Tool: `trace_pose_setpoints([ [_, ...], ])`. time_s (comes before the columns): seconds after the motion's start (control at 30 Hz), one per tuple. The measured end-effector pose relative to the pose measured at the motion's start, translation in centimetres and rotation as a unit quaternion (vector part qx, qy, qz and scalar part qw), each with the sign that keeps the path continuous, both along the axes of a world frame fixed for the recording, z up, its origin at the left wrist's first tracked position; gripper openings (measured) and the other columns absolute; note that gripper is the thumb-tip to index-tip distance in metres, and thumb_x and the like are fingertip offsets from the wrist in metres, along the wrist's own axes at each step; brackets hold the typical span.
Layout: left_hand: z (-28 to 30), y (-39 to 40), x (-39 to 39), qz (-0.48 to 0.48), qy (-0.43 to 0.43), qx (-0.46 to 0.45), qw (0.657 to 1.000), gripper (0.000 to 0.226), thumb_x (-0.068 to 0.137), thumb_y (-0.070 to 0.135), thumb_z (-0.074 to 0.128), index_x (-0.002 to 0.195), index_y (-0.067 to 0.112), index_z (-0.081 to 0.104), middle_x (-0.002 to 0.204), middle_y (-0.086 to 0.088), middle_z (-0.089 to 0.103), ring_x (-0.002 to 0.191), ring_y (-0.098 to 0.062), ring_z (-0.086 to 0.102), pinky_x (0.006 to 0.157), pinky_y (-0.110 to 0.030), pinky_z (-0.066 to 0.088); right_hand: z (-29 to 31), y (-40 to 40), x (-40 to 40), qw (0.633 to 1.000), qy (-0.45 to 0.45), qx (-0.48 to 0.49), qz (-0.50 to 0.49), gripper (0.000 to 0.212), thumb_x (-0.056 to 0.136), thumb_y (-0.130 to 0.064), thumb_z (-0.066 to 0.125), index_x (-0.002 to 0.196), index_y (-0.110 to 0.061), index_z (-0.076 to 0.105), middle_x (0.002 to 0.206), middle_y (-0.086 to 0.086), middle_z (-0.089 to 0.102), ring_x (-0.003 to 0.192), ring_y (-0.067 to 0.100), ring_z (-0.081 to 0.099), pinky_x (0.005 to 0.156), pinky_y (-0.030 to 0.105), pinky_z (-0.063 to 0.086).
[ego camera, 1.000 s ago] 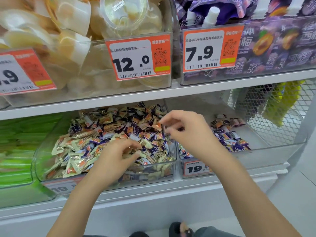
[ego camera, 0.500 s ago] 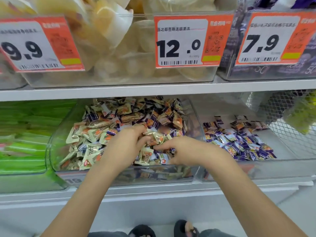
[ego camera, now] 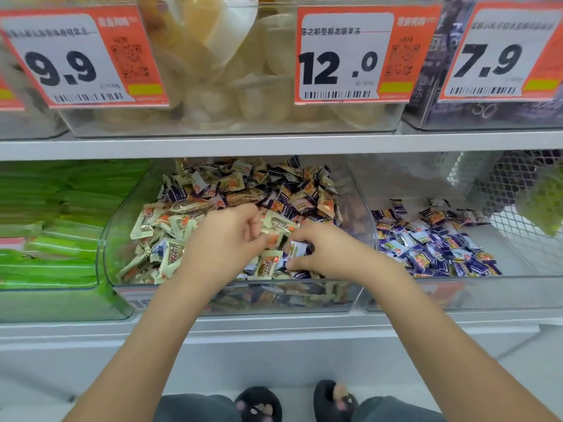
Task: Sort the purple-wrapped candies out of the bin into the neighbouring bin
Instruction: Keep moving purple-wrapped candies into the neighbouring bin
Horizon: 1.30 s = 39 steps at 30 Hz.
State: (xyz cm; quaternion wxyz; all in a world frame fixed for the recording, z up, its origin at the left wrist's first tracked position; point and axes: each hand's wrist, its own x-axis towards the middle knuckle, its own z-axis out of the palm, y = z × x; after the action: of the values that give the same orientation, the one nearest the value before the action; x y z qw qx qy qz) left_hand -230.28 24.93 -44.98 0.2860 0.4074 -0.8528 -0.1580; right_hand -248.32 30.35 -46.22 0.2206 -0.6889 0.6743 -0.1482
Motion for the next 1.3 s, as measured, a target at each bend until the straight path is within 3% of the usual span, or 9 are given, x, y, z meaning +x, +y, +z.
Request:
trace_pose_setpoints([
  [0.17,-0.3,0.2,0.0,-0.04,-0.176,0.045,0.982,0.031,0.066,0.062,0.072,0.088,0.042,0.064,0.079,0.029,0.061,0.073,0.011,0.051,0.056,-0.018,0.04,-0.2,-0.8,1.6,1.0,-0.003,-0.021,0.015,0.047,0.079,-0.037,0.074,0.118,-0.014,0.059,0.083,-0.011,0.046,0.073,0.008,0.041,0.055,0.019,0.027],
  [0.3,0.0,0.0,0.1,-0.036,-0.187,0.077,0.979,0.018,0.072,0.042,0.074,0.088,0.041,0.067,0.081,0.028,0.061,0.08,0.008,0.056,0.065,-0.023,0.05,0.6,-0.6,1.7,1.0,-0.026,-0.007,0.006,0.036,0.077,-0.033,0.077,0.105,-0.014,0.064,0.092,-0.004,0.055,0.078,0.011,0.045,0.064,0.023,0.034],
  [0.43,0.4,0.1,0.2,-0.03,-0.179,0.082,0.98,0.014,0.071,0.029,0.074,0.074,0.038,0.064,0.072,0.024,0.06,0.069,0.009,0.053,0.058,-0.021,0.047,3.5,1.4,-0.5,0.995,-0.031,-0.078,-0.051,0.012,0.08,-0.025,0.075,0.082,-0.02,0.064,0.075,-0.01,0.057,0.059,0.005,0.05,0.049,0.017,0.039],
  [0.7,-0.3,0.7,-0.5,-0.074,-0.145,0.062,0.985,0.015,0.077,0.017,0.074,0.088,0.027,0.071,0.08,0.015,0.065,0.072,0.003,0.059,0.058,-0.019,0.047,5.1,6.6,-5.4,0.895,-0.093,-0.336,-0.278,0.015,0.08,-0.017,0.072,0.081,-0.03,0.065,0.077,-0.011,0.065,0.066,0.013,0.061,0.06,0.025,0.05],
  [0.87,-0.1,0.3,-1.5,-0.164,-0.163,0.156,0.96,0.03,0.082,0.014,0.071,0.109,0.028,0.07,0.113,0.014,0.064,0.098,-0.003,0.059,0.083,-0.014,0.045,4.2,7.2,-7.1,0.937,0.075,-0.187,-0.285,0.026,0.084,-0.027,0.069,0.109,-0.027,0.063,0.117,0.002,0.058,0.117,0.033,0.045,0.096,0.04,0.034],
  [0.97,-0.2,0.2,-2.0,-0.172,-0.203,0.157,0.951,0.023,0.086,0.02,0.068,0.108,0.024,0.07,0.116,0.009,0.065,0.1,-0.011,0.06,0.087,-0.023,0.046,5.6,6.4,-4.4,0.933,-0.004,-0.297,-0.201,0.015,0.084,-0.018,0.067,0.094,-0.028,0.067,0.099,-0.01,0.065,0.099,0.011,0.058,0.088,0.023,0.045],
  [1.03,-0.3,0.3,-2.0,-0.173,-0.195,0.153,0.953,0.012,0.086,0.021,0.067,0.097,0.017,0.073,0.097,0.006,0.067,0.084,-0.012,0.059,0.077,-0.026,0.047,5.9,5.6,-2.3,0.955,-0.063,-0.254,-0.14,0.017,0.083,-0.014,0.068,0.081,-0.031,0.069,0.079,-0.017,0.067,0.076,-0.003,0.061,0.07,0.007,0.045],
  [1.13,-0.4,0.2,-1.4,-0.143,-0.147,0.134,0.969,0.029,0.089,0.021,0.064,0.062,0.017,0.055,0.062,0.004,0.051,0.053,-0.011,0.041,0.053,-0.025,0.033,4.9,4.2,-0.3,0.992,-0.054,-0.084,-0.073,0.018,0.086,-0.014,0.066,0.078,-0.029,0.068,0.068,-0.008,0.069,0.061,-0.001,0.063,0.062,0.02,0.053],
  [1.3,0.2,-0.5,0.9,-0.065,-0.07,0.074,0.993,0.031,0.092,0.023,0.06,0.068,0.012,0.044,0.061,0.003,0.046,0.049,-0.008,0.037,0.046,-0.02,0.026,2.8,2.0,0.6,0.999,0.018,0.029,-0.007,0.02,0.089,-0.011,0.064,0.104,-0.022,0.07,0.106,-0.006,0.068,0.093,0.006,0.061,0.08,0.016,0.045],
])
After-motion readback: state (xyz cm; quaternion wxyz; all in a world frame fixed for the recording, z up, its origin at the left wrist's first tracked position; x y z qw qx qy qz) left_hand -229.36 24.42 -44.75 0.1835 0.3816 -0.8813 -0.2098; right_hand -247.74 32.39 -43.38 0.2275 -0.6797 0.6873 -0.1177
